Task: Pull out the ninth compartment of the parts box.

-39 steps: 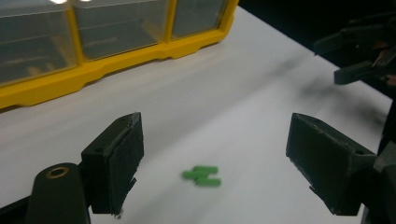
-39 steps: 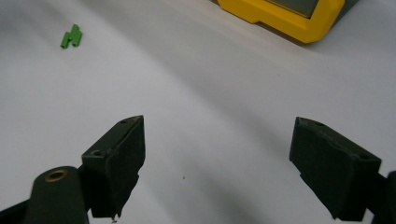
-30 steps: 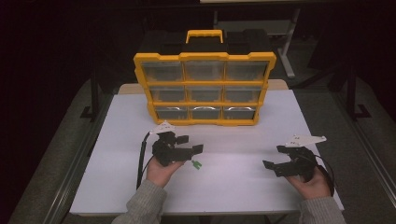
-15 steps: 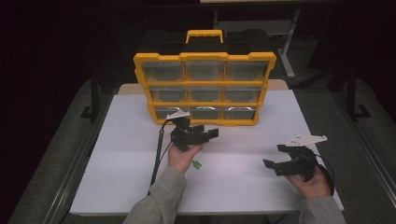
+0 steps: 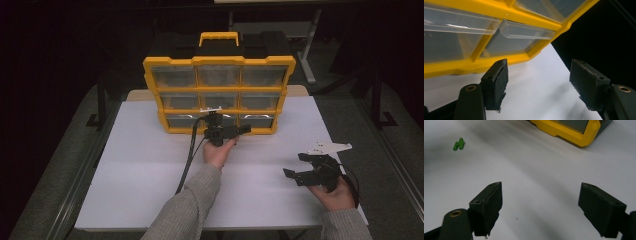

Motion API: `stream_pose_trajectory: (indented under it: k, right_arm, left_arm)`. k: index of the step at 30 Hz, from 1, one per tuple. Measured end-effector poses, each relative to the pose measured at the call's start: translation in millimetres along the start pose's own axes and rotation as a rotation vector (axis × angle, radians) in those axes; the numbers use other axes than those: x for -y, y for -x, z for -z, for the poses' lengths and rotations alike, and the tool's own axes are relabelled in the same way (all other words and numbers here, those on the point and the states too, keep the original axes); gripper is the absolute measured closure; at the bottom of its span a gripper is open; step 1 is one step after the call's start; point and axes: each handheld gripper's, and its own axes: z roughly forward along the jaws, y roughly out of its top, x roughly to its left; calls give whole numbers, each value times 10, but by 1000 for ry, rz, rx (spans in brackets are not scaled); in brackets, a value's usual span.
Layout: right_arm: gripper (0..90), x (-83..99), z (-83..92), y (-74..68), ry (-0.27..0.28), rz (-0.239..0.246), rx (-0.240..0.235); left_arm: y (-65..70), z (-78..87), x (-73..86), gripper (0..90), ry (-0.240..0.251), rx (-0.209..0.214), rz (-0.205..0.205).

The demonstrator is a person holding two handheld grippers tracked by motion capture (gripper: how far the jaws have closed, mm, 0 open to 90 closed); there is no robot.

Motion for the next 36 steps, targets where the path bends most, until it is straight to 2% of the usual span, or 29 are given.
stream_pose_trajectory:
  k: [3, 5, 7, 12, 15, 18, 20, 23, 26, 28, 36]
  right_arm:
    - [190, 14, 0, 13, -1, -3, 1]
    - [191, 20, 1, 23, -2, -2, 1]
    - [192, 19, 5, 24, -2, -8, 2]
    - [193, 22, 12, 45, 7, 0, 5]
    - [193, 27, 17, 53, 5, -3, 9]
    - [200, 30, 17, 64, 9, -3, 9]
    - [200, 25, 14, 63, 12, -10, 7]
    - [202, 21, 14, 66, 11, -4, 7]
    - [203, 20, 12, 65, 7, -7, 4]
    - [206, 19, 8, 62, 9, -6, 4]
    - [213, 26, 7, 68, 11, -7, 1]
  left_arm:
    - [21, -98, -6, 333, 8, -22, -13]
    - [13, -183, -6, 338, 16, -11, 28]
    - [6, -276, -1, 349, 21, -18, 47]
    - [3, -411, 10, 388, 27, -17, 66]
    - [-10, -452, 12, 422, 44, -11, 76]
    - [-48, -499, 23, 496, 57, 4, 103]
    - [-80, -522, 21, 548, 68, 23, 137]
    - [-75, -536, 8, 621, 97, 39, 139]
    - [-64, -561, 23, 644, 110, 43, 164]
    - [-71, -584, 36, 648, 122, 69, 186]
    - [-54, -623, 60, 730, 147, 66, 180]
